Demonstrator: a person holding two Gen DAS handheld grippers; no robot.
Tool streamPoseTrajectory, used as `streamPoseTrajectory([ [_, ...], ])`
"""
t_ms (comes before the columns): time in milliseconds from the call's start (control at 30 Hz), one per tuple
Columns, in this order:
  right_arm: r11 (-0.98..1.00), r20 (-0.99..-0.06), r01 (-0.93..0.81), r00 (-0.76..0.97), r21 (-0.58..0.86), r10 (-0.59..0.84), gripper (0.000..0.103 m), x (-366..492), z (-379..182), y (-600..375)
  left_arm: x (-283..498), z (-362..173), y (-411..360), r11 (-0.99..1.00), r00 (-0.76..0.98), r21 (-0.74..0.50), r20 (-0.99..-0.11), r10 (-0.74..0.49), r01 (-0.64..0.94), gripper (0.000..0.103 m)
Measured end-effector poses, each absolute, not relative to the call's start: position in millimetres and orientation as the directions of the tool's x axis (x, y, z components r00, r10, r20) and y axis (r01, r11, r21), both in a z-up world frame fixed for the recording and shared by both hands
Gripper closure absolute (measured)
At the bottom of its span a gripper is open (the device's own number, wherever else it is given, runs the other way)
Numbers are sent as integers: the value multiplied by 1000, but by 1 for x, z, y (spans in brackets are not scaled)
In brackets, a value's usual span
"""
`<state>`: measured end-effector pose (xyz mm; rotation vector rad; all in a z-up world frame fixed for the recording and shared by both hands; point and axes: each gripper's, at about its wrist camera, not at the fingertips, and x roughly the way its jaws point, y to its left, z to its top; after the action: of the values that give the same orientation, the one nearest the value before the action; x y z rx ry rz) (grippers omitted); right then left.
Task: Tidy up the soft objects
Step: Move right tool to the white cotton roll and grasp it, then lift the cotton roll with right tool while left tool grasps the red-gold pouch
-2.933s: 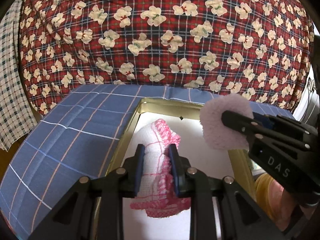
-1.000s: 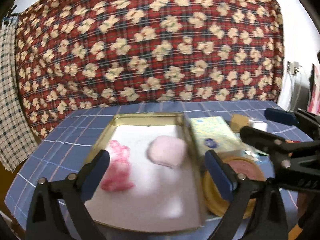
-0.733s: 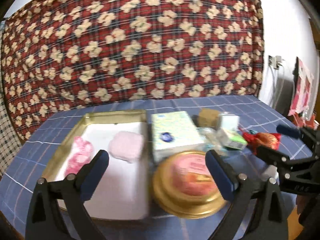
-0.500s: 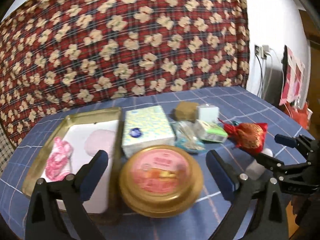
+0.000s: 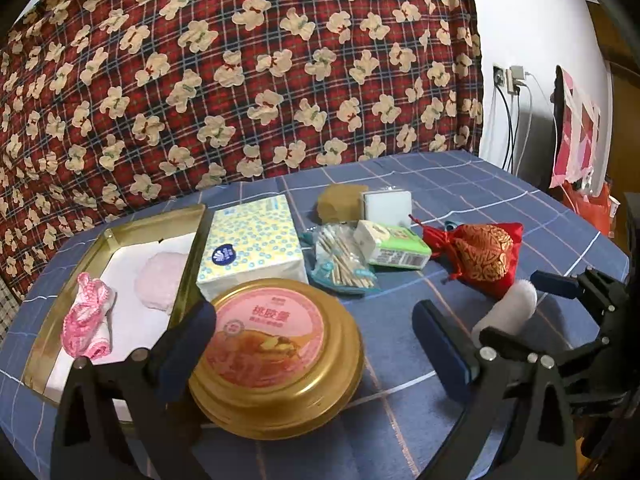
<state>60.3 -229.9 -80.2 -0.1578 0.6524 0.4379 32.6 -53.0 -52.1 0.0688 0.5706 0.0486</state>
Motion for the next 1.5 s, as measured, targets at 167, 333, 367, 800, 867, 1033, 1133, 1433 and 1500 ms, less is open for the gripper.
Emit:
streamPoseTrajectory([
  [167, 892, -623, -449, 714, -57, 320, 9, 59, -83, -222, 33, -53, -52, 997, 839, 75, -541, 64, -28, 3],
  [333, 893, -621, -444, 719, -66, 312, 23, 61, -83, -221, 34, -55, -50, 997, 838, 70, -542, 65, -32, 3],
  [367, 896, -619, -438, 725, -78, 300, 23, 61, -84, -221, 34, -56, -48, 997, 836, 67, -545, 63, -32, 3],
  [800, 908, -492, -408, 812, -94, 313, 24, 42, -53, -232, 40, -50, -59, 998, 839, 68, -542, 49, -15, 3],
  [867, 922, -456, -375, 840, -95, 294, 24, 41, -43, -240, 42, -45, -66, 998, 846, 69, -532, 40, -4, 3],
  [1033, 964, -409, -251, 892, -87, 195, 24, 58, -26, -267, 49, -35, -92, 996, 858, 70, -513, -11, 55, 3],
  [1133, 980, -402, -183, 905, -74, 138, 24, 72, -22, -284, 59, -34, -113, 992, 857, 81, -515, -38, 93, 3],
  [1433, 999, -370, -6, 929, -44, -11, 24, 109, -15, -322, 101, -47, -157, 986, 802, 24, -585, -122, 167, 3],
  [1500, 999, -367, 11, 930, -41, -26, 24, 114, -14, -325, 109, -49, -166, 986, 789, 20, -601, -123, 168, 3],
])
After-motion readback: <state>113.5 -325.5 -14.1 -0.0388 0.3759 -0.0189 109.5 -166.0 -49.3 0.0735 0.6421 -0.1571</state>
